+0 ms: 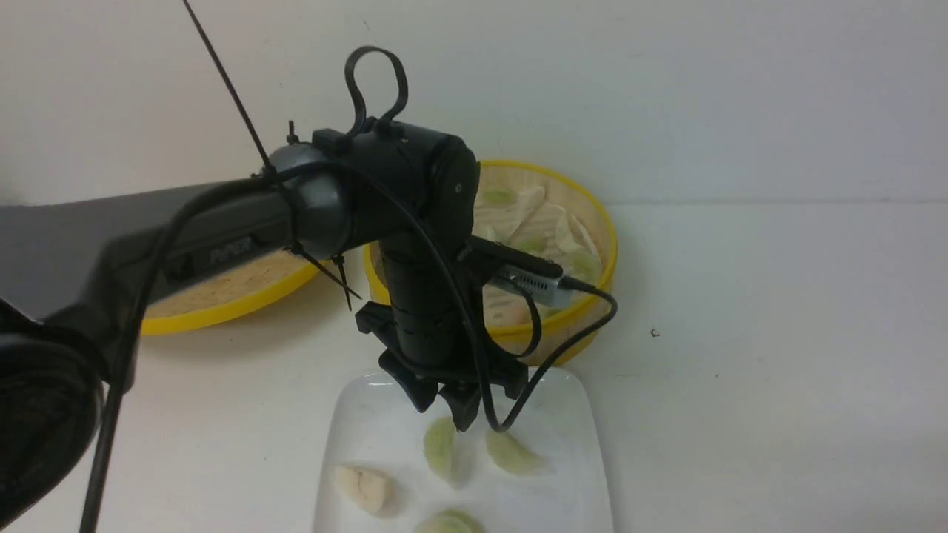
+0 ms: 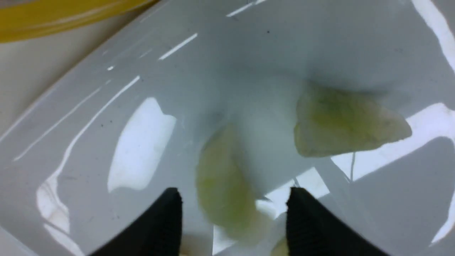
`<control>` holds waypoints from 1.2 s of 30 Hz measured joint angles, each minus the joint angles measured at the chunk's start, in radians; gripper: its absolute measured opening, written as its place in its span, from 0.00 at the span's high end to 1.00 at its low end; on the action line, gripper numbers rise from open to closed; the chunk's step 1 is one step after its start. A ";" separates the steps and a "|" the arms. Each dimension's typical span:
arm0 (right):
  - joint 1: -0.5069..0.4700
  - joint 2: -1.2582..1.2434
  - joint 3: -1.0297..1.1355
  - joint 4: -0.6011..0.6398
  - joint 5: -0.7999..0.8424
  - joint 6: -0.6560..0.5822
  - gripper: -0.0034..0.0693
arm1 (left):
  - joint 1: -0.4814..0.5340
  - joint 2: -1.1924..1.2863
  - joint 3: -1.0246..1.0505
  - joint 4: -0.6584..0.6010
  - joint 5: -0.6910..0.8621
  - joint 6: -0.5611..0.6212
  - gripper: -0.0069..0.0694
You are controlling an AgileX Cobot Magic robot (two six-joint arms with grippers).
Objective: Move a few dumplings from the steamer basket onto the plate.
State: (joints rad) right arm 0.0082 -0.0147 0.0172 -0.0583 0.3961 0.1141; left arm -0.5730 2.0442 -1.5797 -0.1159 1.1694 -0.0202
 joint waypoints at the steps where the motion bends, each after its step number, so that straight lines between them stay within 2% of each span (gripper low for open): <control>1: 0.000 0.000 0.000 0.000 0.000 0.000 0.97 | 0.000 0.000 0.000 0.000 -0.001 0.000 0.34; 4: 0.000 0.000 0.000 0.000 0.000 0.000 0.97 | 0.000 -0.001 -0.029 0.003 0.019 0.000 0.22; 7: 0.000 0.000 0.000 0.000 0.000 0.000 0.97 | 0.000 -0.024 -0.104 0.025 0.038 -0.001 0.21; 9: 0.000 0.000 0.000 0.000 0.000 0.000 0.97 | 0.000 -0.077 -0.131 0.053 0.038 -0.003 0.31; 11: 0.000 0.000 0.000 0.000 0.000 0.000 0.97 | 0.000 -0.164 -0.133 0.078 0.039 -0.016 0.49; 13: 0.000 0.000 0.000 0.000 0.000 0.000 0.97 | 0.000 -0.263 -0.123 0.089 0.046 -0.031 0.71; 14: 0.000 0.000 0.000 0.000 0.000 0.000 0.97 | 0.000 -0.275 -0.121 0.090 0.047 -0.031 0.71; 15: 0.000 0.000 0.000 0.000 0.000 -0.001 0.97 | 0.000 -0.377 -0.094 0.094 0.052 -0.036 0.84; 18: 0.000 0.000 0.000 0.000 0.000 -0.001 0.97 | 0.000 -0.559 -0.003 0.094 0.020 -0.037 0.90; 22: 0.000 0.000 0.000 0.000 0.000 -0.001 0.97 | -0.001 -0.790 0.194 0.094 -0.168 -0.037 0.92; 23: 0.000 0.000 0.000 0.000 0.000 -0.001 0.97 | -0.001 -0.931 0.338 0.092 -0.301 -0.040 0.92; 27: 0.000 0.000 0.000 0.000 0.000 -0.001 0.97 | -0.001 -1.177 0.614 0.072 -0.554 -0.051 0.92; 33: 0.000 0.000 0.000 0.000 0.000 -0.001 0.97 | -0.001 -1.577 0.958 0.073 -0.958 -0.049 0.92; 36: 0.000 0.000 0.000 0.000 0.000 -0.001 0.97 | -0.001 -1.799 1.083 0.093 -1.112 -0.021 0.92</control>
State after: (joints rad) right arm 0.0082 -0.0147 0.0172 -0.0583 0.3961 0.1133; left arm -0.5742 0.2448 -0.4972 -0.0227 0.0575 -0.0413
